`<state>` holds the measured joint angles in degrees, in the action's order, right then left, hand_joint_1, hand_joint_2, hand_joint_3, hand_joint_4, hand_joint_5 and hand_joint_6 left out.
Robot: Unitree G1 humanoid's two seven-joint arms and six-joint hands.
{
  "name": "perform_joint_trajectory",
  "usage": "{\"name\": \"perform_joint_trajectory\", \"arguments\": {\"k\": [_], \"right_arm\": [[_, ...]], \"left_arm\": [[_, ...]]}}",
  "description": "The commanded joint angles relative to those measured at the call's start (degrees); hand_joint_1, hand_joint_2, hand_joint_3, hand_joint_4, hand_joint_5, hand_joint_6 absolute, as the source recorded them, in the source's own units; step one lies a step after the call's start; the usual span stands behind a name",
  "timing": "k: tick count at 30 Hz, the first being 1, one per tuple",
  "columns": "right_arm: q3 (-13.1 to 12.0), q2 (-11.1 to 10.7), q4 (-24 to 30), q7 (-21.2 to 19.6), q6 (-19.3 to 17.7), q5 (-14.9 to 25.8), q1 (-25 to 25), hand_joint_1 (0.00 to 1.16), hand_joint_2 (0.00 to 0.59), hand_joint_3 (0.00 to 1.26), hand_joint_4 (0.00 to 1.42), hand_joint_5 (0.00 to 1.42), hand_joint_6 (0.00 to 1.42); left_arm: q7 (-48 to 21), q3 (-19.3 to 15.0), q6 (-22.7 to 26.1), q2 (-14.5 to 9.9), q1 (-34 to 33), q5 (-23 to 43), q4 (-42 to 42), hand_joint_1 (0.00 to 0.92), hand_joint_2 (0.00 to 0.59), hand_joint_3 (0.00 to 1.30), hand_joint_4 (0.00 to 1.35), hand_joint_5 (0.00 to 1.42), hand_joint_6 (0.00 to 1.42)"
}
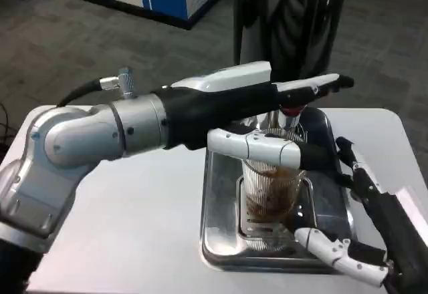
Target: Grasp the cup under the faucet to collect the drink, then remove the cup.
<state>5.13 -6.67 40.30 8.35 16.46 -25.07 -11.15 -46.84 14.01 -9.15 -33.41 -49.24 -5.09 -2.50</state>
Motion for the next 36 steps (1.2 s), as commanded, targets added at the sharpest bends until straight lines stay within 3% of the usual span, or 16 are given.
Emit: {"name": "perform_joint_trajectory", "arguments": {"k": [1,17,36], "right_arm": [[1.4,1.4,-3.2,-2.1,0.8,-0.8,2.1,0.67,0.230,0.00,0.00,0.10,0.04],[3.5,3.7,-9.5,-6.4,1.0,-1.2,8.0,0.67,0.223,0.00,0.00,0.05,0.00],[6.2,6.5,-14.7,-7.3,3.2,-1.3,14.9,0.65,0.226,0.00,0.00,0.05,0.00]], "left_arm": [[-2.0,1.4,1.6,-1.7,2.5,-2.4,-0.7,0.000,0.050,0.00,0.00,0.00,0.00],[-2.3,1.1,2.7,-2.6,2.6,-2.0,1.0,0.000,0.039,0.00,0.00,0.00,0.00],[-2.1,0.6,2.9,-3.1,3.3,-1.5,1.8,0.000,0.038,0.00,0.00,0.00,0.00]]}}
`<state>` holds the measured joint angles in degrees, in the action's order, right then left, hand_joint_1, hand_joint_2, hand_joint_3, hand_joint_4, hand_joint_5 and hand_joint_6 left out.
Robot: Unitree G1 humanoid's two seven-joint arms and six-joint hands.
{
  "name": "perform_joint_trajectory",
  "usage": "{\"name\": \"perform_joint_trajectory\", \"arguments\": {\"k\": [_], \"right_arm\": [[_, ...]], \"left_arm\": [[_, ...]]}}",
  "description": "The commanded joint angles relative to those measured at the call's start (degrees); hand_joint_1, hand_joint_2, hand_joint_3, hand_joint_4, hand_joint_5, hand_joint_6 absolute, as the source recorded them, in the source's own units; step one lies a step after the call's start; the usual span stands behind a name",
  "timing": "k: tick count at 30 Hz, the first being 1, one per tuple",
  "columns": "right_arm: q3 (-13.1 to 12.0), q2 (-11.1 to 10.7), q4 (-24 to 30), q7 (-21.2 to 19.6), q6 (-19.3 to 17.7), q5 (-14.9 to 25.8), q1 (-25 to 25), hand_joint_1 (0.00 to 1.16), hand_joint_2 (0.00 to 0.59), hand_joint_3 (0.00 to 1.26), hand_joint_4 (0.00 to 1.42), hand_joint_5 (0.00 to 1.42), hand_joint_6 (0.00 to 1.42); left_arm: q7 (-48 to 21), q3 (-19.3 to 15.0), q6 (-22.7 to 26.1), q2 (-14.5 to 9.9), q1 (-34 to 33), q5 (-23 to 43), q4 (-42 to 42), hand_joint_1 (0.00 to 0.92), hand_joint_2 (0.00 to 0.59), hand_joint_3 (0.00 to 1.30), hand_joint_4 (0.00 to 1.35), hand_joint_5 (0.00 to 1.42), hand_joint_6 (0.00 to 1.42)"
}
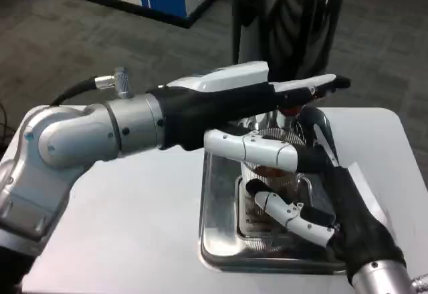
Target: Grasp the cup under the faucet to collect the drink, then remove the cup.
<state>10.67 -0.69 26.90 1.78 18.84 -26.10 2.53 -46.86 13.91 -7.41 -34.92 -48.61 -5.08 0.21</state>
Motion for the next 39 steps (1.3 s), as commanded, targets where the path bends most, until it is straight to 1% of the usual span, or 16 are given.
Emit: {"name": "perform_joint_trajectory", "arguments": {"k": [1,9,16,20,22,26,35,39], "right_arm": [[0.8,0.5,-1.5,-0.9,0.8,-0.3,1.4,0.65,0.226,0.00,0.00,0.05,0.00],[1.1,0.6,-3.2,-1.6,0.8,0.1,2.6,0.64,0.226,0.00,0.00,0.05,0.00],[1.3,1.0,-5.2,-1.8,0.9,0.7,4.9,0.63,0.230,0.00,0.00,0.05,0.00],[1.4,1.0,-5.7,-1.8,1.0,0.7,5.3,0.62,0.230,0.00,0.00,0.05,0.00],[1.4,0.9,-5.9,-1.8,1.0,0.7,5.3,0.60,0.233,0.00,0.00,0.05,0.00],[1.4,0.8,-6.1,-2.0,0.9,0.7,5.0,0.60,0.232,0.00,0.00,0.05,0.00],[1.3,0.9,-6.3,-2.7,0.6,0.7,4.9,0.61,0.230,0.00,0.00,0.06,0.00],[1.1,0.9,-6.2,-2.8,0.6,1.0,4.9,0.61,0.230,0.00,0.00,0.06,0.00]], "left_arm": [[-2.1,0.7,1.1,-1.7,2.7,-1.6,-1.0,0.000,0.037,0.00,0.00,0.00,0.00],[-2.2,0.4,0.7,-1.7,2.9,-1.6,-1.4,0.000,0.040,0.00,0.00,0.00,0.00],[-1.8,-0.4,0.2,-1.4,3.3,-1.1,-2.1,0.000,0.036,0.00,0.00,0.00,0.00],[-0.5,-2.3,-0.3,-0.5,3.9,1.1,-3.2,0.000,0.039,0.00,0.00,0.00,0.00],[0.2,-2.9,-0.8,-0.1,3.9,1.8,-3.7,0.000,0.041,0.00,0.00,0.00,0.00],[1.3,-3.8,-1.9,0.7,4.2,2.5,-4.3,0.000,0.042,0.00,0.00,0.00,0.00],[4.8,-6.4,-5.7,2.8,5.6,3.7,-6.2,0.000,0.046,0.00,0.00,0.00,0.00],[6.9,-8.2,-7.8,4.1,6.3,4.8,-6.6,0.000,0.048,0.00,0.00,0.00,0.00]]}}
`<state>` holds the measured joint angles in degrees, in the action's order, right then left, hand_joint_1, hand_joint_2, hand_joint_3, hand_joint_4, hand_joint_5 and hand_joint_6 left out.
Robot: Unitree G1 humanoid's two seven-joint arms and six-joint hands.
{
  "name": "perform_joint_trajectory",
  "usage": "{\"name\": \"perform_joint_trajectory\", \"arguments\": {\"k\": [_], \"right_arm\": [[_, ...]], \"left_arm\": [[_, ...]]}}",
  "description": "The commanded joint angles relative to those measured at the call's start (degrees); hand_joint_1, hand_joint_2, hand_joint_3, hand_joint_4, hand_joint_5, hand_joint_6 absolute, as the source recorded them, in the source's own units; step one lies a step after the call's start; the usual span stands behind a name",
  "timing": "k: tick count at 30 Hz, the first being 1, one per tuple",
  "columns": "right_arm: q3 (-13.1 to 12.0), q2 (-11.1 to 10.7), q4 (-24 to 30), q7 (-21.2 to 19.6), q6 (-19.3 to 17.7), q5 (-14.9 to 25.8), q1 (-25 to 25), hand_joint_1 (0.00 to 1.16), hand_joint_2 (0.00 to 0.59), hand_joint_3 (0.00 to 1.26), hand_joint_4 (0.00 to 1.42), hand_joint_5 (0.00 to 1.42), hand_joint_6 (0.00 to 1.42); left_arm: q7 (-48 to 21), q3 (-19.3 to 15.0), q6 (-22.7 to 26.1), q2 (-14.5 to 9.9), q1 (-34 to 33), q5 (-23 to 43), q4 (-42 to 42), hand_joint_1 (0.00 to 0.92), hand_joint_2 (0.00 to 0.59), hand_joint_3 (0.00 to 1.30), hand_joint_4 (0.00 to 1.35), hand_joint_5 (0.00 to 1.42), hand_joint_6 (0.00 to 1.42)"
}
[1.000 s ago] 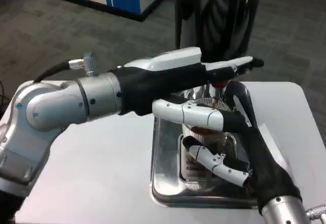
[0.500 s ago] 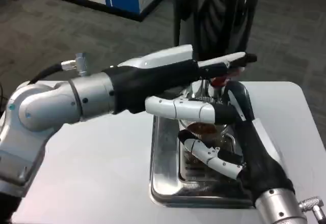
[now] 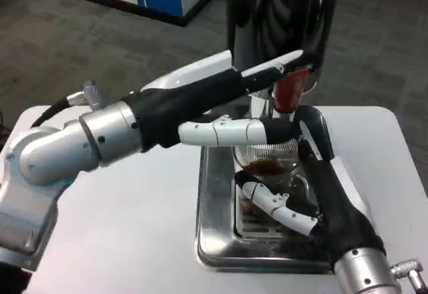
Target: Grasp the cup under the faucet to collect the drink, then remove the cup.
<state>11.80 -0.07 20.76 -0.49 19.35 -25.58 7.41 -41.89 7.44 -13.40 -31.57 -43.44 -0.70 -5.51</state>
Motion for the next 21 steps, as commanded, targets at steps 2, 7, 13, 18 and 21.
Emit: {"name": "perform_joint_trajectory", "arguments": {"k": [2,7,13,18,21], "right_arm": [[0.0,0.3,0.0,-0.6,0.1,0.5,0.0,0.61,0.230,0.00,0.00,0.06,0.00],[-0.2,0.1,-0.1,-0.5,0.2,0.5,0.1,0.61,0.230,0.00,0.00,0.06,0.00],[-0.5,0.3,-0.1,-0.7,-0.2,0.8,-0.1,0.61,0.233,0.00,0.00,0.06,0.00],[-1.2,0.2,-0.7,-1.9,-2.0,1.4,-0.1,0.60,0.237,0.00,0.01,0.08,0.00],[-1.8,0.0,-1.2,-2.7,-3.1,2.0,-0.4,0.60,0.239,0.00,0.03,0.09,0.01]], "left_arm": [[2.7,-2.5,-2.5,1.3,1.5,0.9,-1.0,0.000,0.049,0.00,0.00,0.00,0.00],[3.3,-3.9,-3.3,2.1,1.8,1.8,-0.8,0.000,0.045,0.00,0.00,0.00,0.00],[4.4,-6.0,-4.1,3.1,4.2,3.7,2.1,0.000,0.051,0.01,0.00,0.03,0.03],[6.3,-9.1,-4.1,3.2,9.8,5.9,7.5,0.000,0.063,0.11,0.04,0.13,0.10],[6.6,-10.7,-3.7,2.4,14.1,6.6,10.2,0.000,0.065,0.15,0.08,0.18,0.14]]}}
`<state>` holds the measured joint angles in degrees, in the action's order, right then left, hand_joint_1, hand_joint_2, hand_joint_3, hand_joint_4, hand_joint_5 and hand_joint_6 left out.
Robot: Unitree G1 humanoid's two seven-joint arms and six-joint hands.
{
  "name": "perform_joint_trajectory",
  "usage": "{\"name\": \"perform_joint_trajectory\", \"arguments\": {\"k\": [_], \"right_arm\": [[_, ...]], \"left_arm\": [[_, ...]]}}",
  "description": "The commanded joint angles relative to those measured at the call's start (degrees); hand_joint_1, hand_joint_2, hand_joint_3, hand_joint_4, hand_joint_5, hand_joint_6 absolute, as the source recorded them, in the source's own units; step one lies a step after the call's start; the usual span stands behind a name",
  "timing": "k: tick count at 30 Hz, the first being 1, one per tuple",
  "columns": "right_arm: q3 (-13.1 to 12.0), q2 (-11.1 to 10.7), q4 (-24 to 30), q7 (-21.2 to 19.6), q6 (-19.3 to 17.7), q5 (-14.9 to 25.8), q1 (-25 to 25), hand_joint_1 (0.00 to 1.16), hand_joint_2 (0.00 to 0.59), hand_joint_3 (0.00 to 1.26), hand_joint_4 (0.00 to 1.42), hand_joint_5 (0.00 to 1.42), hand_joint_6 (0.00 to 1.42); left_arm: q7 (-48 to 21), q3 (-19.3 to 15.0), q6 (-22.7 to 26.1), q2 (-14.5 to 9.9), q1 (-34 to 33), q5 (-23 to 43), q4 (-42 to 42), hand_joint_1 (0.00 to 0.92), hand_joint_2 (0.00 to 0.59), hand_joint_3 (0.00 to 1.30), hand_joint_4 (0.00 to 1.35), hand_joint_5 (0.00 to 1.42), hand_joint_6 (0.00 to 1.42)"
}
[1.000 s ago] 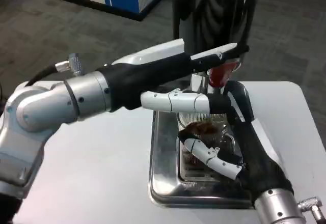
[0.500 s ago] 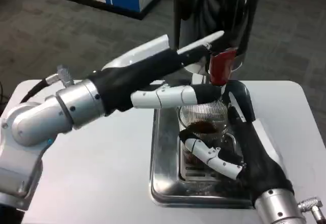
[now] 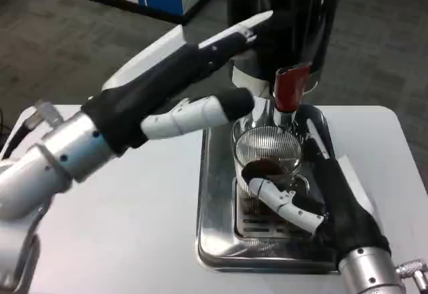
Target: Grasp the cup under the faucet to collect the drink, then remove the cup.
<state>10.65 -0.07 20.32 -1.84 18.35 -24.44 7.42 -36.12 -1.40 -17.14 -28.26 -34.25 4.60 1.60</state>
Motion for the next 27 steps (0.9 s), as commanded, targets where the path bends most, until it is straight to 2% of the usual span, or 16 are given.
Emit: {"name": "perform_joint_trajectory", "arguments": {"k": [1,11,18,27], "right_arm": [[-0.8,0.0,-0.9,-1.3,-2.2,1.0,-0.4,0.60,0.239,0.00,0.03,0.10,0.01],[-1.2,-0.3,-1.3,-0.7,-1.9,2.7,-1.0,0.59,0.234,0.01,0.03,0.11,0.02],[-1.0,-0.2,-1.4,-0.7,-1.5,3.4,-1.3,0.59,0.236,0.00,0.03,0.11,0.02],[-0.8,0.8,-3.8,-1.8,-1.5,4.0,-0.6,0.62,0.223,0.00,0.00,0.10,0.02]], "left_arm": [[0.7,-2.4,0.3,-1.3,6.3,1.4,3.6,0.000,0.073,0.16,0.09,0.18,0.14],[0.6,-6.3,-0.7,-5.2,18.1,0.9,3.4,0.000,0.076,0.19,0.12,0.20,0.15],[1.5,-7.1,-3.3,-5.5,23.1,-1.0,1.4,0.000,0.079,0.19,0.12,0.21,0.15],[3.0,-7.7,-4.7,-5.6,25.6,-1.9,-0.5,0.000,0.079,0.19,0.10,0.21,0.14]]}}
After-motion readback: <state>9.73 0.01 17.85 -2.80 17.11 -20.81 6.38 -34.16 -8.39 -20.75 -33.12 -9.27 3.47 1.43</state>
